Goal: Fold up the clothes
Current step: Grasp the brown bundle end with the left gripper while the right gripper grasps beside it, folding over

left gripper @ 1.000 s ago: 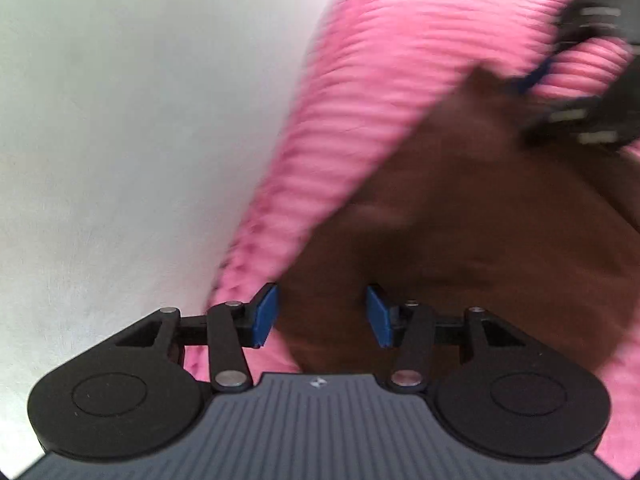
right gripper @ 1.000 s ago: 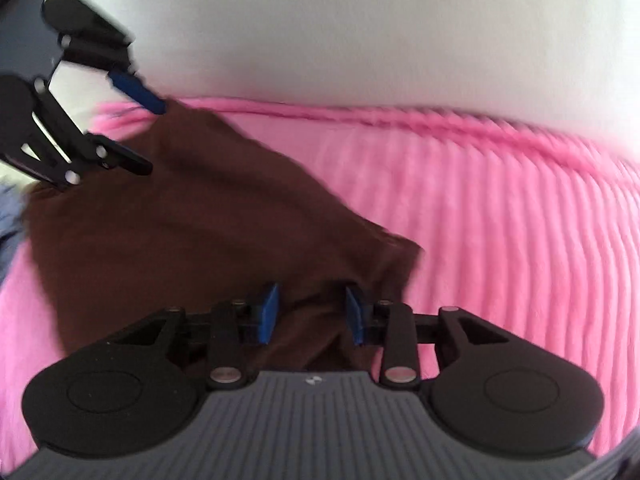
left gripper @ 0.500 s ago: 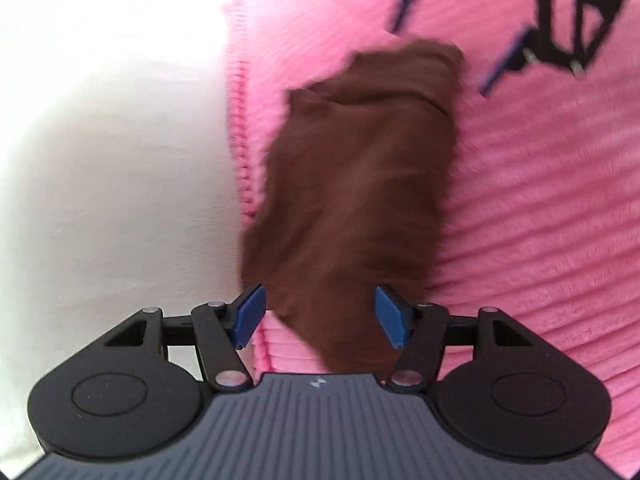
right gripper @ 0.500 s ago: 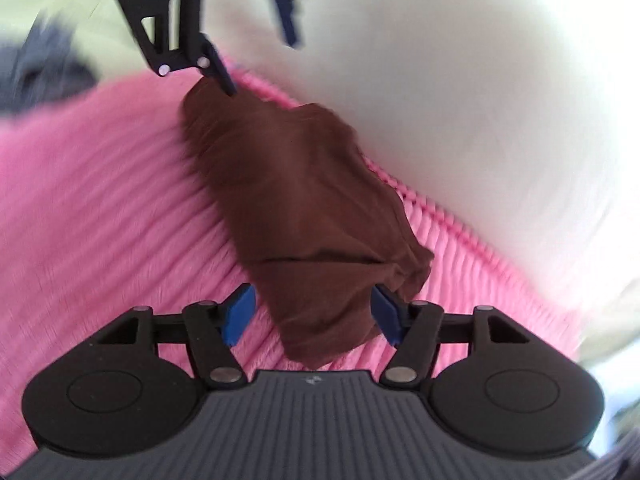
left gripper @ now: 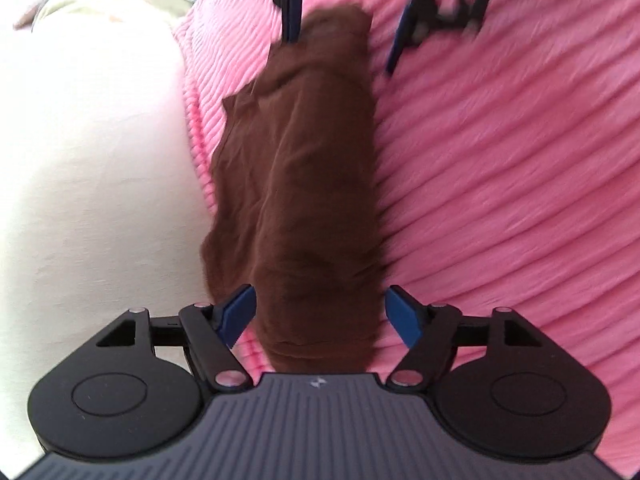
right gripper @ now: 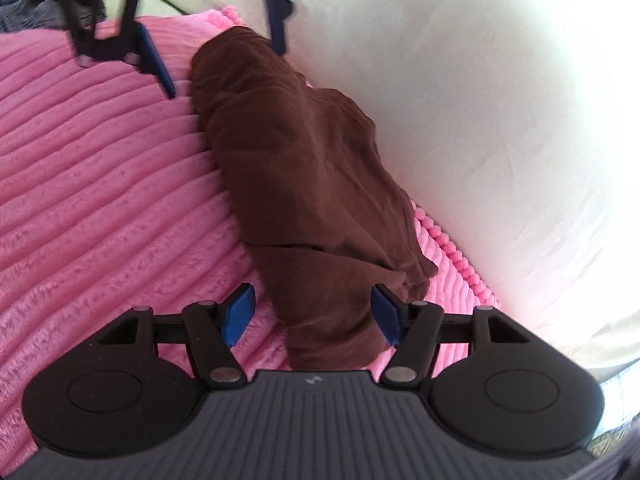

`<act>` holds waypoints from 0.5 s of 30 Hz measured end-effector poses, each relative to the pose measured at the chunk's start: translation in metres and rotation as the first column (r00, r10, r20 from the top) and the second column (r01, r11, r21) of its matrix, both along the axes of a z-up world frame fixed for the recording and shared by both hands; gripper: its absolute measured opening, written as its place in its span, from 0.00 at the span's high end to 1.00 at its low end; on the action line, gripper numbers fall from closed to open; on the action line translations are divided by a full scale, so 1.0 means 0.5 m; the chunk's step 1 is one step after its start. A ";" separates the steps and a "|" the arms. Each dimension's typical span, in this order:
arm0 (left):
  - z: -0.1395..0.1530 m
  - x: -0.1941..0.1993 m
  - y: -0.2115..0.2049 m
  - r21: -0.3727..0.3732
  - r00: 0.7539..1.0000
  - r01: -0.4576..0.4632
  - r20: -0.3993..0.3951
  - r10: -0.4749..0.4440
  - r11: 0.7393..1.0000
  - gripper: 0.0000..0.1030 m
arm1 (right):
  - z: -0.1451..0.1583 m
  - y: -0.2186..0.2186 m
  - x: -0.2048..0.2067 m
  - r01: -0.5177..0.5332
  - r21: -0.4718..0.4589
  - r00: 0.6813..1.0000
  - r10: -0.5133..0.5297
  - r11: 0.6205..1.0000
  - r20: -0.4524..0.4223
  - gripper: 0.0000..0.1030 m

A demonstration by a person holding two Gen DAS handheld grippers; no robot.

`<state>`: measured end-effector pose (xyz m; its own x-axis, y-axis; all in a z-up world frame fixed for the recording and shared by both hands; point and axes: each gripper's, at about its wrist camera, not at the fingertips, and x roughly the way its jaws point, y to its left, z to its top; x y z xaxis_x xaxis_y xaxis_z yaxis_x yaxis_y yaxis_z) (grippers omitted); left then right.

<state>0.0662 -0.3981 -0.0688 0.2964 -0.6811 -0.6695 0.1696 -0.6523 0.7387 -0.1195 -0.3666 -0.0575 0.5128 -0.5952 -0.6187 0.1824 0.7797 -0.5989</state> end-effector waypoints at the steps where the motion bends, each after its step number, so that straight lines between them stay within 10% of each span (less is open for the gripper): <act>1: -0.006 0.001 -0.002 0.004 1.000 0.011 0.003 -0.011 1.000 0.28 | -0.003 -0.002 0.002 0.002 -0.004 1.000 -0.002 1.000 -0.005 0.40; 8: -0.065 0.015 0.024 0.038 0.995 0.092 0.035 -0.093 0.995 0.50 | -0.033 -0.022 0.010 -0.011 -0.023 1.000 0.010 1.000 -0.020 0.43; 12: -0.020 0.020 0.008 0.054 1.000 0.023 -0.020 -0.022 0.998 0.73 | -0.008 -0.055 0.002 -0.055 0.036 0.998 0.056 0.998 -0.025 0.90; 15: 0.030 0.004 -0.002 0.046 0.999 -0.018 -0.040 0.020 0.999 0.74 | 0.045 -0.095 -0.013 -0.095 0.021 0.995 0.095 0.995 -0.027 0.92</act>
